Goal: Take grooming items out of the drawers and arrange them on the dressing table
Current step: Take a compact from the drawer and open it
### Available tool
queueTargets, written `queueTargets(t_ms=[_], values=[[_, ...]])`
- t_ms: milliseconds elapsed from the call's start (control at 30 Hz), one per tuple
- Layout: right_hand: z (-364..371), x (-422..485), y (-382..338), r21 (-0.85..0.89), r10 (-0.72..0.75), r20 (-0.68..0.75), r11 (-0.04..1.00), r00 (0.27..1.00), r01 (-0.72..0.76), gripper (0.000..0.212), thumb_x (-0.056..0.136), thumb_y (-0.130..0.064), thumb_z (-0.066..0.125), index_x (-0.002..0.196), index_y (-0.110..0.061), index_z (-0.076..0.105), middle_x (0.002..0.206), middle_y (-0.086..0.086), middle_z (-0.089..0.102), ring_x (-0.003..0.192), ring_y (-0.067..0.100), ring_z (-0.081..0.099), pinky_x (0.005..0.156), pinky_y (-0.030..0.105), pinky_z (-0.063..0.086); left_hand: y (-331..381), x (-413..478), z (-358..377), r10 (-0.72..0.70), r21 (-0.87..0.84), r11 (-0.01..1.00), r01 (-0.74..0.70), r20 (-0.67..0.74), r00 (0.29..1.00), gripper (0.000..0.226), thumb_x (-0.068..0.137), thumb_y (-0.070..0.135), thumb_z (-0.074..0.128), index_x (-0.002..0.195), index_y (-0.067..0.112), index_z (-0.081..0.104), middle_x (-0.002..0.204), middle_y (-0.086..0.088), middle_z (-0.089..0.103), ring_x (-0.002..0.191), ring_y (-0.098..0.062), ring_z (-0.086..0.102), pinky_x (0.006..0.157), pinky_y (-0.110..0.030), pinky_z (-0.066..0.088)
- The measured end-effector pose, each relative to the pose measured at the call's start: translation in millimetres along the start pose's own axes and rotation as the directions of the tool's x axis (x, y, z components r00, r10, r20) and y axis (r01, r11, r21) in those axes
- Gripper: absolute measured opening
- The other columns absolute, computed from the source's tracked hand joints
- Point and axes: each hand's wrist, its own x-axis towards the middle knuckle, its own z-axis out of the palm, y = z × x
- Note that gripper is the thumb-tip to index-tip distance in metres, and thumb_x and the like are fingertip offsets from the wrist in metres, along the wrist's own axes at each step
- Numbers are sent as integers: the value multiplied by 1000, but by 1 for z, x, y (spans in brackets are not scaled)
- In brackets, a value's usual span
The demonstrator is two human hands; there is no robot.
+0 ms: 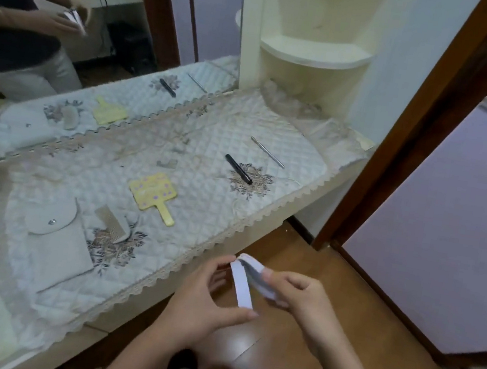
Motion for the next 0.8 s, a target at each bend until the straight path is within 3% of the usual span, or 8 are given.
queueTargets(t_ms=[167,267,367,433,533,600,700,800], values=[[-31,32,-19,-168,-55,-14,984,998,52,69,54,-73,66,75,-8,72,68,6,60,67,13,52,69,30,42,9,30,0,-43,-137,989,57,108,993,75,50,11,84,117,26,55,118,14,63,113,4,56,82,-5,46],[-39,58,-32,-215,-96,-19,972,995,90,58,63,-68,63,76,-12,73,66,0,60,64,11,51,66,24,39,14,63,-4,-56,-229,970,82,117,992,64,53,5,78,112,24,58,106,13,71,104,3,62,74,-8,50],[-46,87,-49,-176,-134,-1,975,991,132,24,77,-39,64,85,-19,75,71,-12,71,67,-4,61,64,7,43,14,101,-14,-42,-332,940,81,123,992,61,51,16,79,108,23,60,100,13,74,96,-5,67,69,-14,52],[-48,110,-62,-215,-166,13,963,986,165,15,83,-26,64,89,-18,75,72,-13,72,67,-7,61,63,6,44,14,124,-25,-47,-442,890,109,149,988,65,47,20,82,109,18,62,102,2,74,96,-14,68,71,-22,54],[-44,149,-86,-368,-241,14,901,970,230,13,85,-23,62,83,-18,74,63,-19,68,59,-5,57,59,8,41,11,154,-43,-61,-558,812,170,209,976,85,38,25,93,114,7,60,107,-11,71,97,-22,68,71,-27,57],[-37,173,-102,-426,-285,48,861,957,277,12,84,-26,64,78,-30,72,72,-12,72,66,3,62,63,16,45,10,172,-54,-73,-611,767,197,221,972,92,38,26,94,119,3,56,113,-16,68,100,-26,66,74,-29,58],[-32,203,-117,-466,-330,107,816,938,341,16,84,-25,64,76,-39,67,82,-5,74,77,8,64,68,17,45,14,194,-67,-69,-649,738,187,203,977,92,40,28,93,120,4,55,114,-13,68,103,-23,66,76,-26,57],[-38,233,-126,-484,-366,67,802,928,351,24,86,-22,61,69,-39,63,70,-16,70,66,5,58,60,12,41,21,211,-77,-40,-639,750,172,216,976,81,41,29,92,113,9,60,104,-6,73,93,-15,69,69,-21,56]])
